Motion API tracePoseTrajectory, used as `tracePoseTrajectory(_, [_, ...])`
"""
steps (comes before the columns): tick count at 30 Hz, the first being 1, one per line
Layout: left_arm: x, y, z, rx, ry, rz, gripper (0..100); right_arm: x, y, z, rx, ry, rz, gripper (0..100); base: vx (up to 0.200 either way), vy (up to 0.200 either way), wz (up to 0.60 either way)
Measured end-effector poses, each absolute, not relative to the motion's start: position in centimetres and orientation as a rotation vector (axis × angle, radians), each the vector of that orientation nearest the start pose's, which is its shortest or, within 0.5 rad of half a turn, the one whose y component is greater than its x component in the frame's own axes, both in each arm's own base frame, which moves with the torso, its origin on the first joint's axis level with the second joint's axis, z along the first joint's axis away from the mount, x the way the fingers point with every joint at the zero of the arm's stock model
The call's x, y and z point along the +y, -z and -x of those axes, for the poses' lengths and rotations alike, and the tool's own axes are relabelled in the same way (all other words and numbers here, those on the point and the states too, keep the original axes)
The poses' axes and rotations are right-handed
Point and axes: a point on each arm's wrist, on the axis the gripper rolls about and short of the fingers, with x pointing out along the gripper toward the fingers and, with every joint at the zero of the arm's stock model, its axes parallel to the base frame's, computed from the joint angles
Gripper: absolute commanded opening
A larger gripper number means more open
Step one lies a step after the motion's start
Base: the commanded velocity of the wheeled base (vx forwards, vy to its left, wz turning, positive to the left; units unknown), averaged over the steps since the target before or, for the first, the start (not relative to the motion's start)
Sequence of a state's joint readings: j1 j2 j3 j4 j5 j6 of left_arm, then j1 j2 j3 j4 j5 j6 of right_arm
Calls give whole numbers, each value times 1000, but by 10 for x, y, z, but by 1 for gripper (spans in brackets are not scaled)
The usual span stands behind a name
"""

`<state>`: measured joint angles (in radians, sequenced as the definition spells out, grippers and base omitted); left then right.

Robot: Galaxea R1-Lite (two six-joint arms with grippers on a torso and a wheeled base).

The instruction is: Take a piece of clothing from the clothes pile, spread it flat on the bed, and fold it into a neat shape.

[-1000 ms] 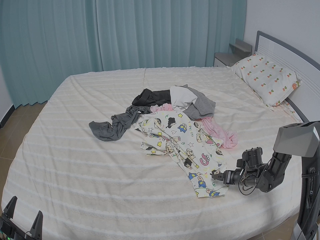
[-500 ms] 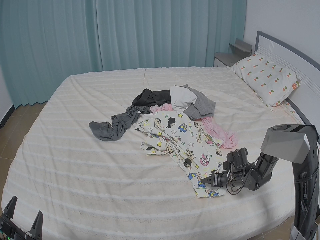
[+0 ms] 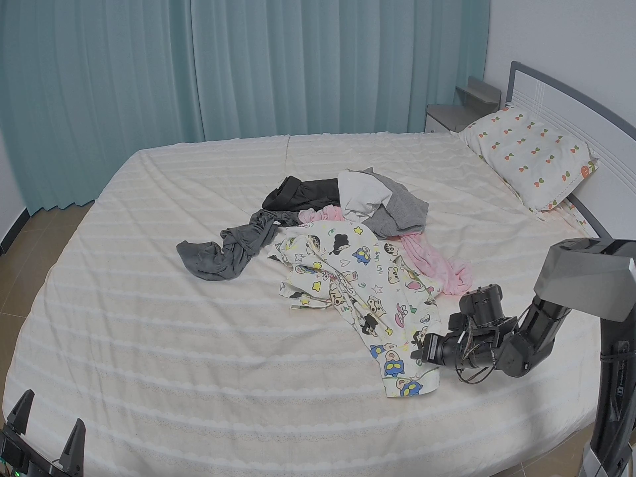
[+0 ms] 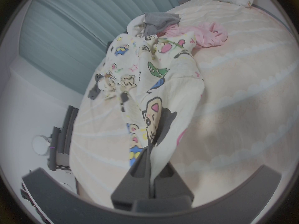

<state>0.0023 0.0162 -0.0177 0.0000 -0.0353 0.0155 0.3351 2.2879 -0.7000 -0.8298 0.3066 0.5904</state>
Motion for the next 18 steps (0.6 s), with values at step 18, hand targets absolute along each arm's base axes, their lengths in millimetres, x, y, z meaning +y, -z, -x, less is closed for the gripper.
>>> tracePoseTrajectory(18, [-1,-87,22,-15,35,-22,100,129,-107,-250,587,-684,-691,0,0,0,0])
